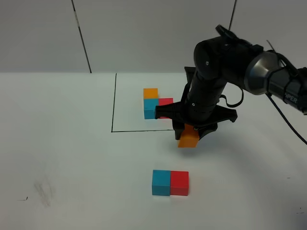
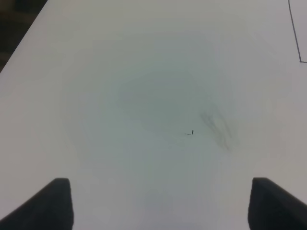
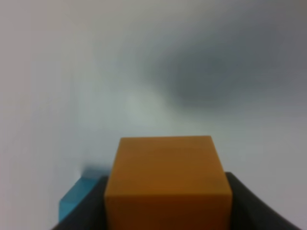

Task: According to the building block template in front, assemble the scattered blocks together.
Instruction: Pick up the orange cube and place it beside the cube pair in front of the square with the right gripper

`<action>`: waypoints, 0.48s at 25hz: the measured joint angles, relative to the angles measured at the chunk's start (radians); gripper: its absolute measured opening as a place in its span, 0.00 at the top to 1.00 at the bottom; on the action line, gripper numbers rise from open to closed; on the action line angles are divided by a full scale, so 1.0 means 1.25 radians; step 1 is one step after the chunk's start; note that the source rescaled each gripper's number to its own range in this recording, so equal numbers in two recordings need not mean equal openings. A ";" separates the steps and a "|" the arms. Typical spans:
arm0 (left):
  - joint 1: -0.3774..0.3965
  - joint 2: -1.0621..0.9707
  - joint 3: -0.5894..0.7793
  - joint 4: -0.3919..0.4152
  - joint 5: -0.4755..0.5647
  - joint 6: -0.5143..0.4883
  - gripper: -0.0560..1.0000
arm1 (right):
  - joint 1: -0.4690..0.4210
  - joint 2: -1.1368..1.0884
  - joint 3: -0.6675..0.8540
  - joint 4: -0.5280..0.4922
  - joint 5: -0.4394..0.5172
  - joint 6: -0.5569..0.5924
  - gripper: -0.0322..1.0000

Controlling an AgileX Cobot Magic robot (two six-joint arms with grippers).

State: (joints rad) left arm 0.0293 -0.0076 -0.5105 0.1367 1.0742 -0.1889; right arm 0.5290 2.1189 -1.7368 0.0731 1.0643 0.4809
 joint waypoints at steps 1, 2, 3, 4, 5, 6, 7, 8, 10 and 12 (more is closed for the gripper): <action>0.000 0.000 0.000 0.000 0.000 0.000 0.17 | 0.006 0.012 -0.007 -0.001 -0.001 0.000 0.97; 0.000 0.000 0.000 0.000 0.000 0.000 0.17 | 0.012 0.031 -0.021 -0.002 -0.002 0.000 0.97; 0.000 0.000 0.000 0.000 0.000 0.000 0.17 | 0.019 0.046 -0.037 -0.003 -0.001 0.000 0.97; 0.000 0.000 0.000 0.000 0.000 0.000 0.17 | 0.025 0.064 -0.060 -0.004 0.000 0.000 0.97; 0.000 0.000 0.000 0.000 0.000 0.000 0.17 | 0.036 0.081 -0.092 -0.004 0.006 0.000 0.97; 0.000 0.000 0.000 0.000 0.000 0.000 0.17 | 0.043 0.097 -0.118 -0.006 0.013 -0.001 0.97; 0.000 0.000 0.000 0.000 0.000 0.000 0.17 | 0.051 0.116 -0.144 -0.012 0.027 -0.003 0.97; 0.000 0.000 0.000 0.000 0.000 0.000 0.17 | 0.057 0.133 -0.179 -0.022 0.049 -0.003 0.97; 0.000 0.000 0.000 0.000 0.000 0.000 0.17 | 0.063 0.160 -0.226 -0.037 0.093 -0.003 0.97; 0.000 0.000 0.000 0.000 0.000 0.000 0.17 | 0.065 0.175 -0.256 -0.052 0.105 -0.004 0.97</action>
State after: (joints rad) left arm 0.0293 -0.0076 -0.5105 0.1367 1.0742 -0.1889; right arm 0.6104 2.3373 -2.0564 0.0084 1.1961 0.4760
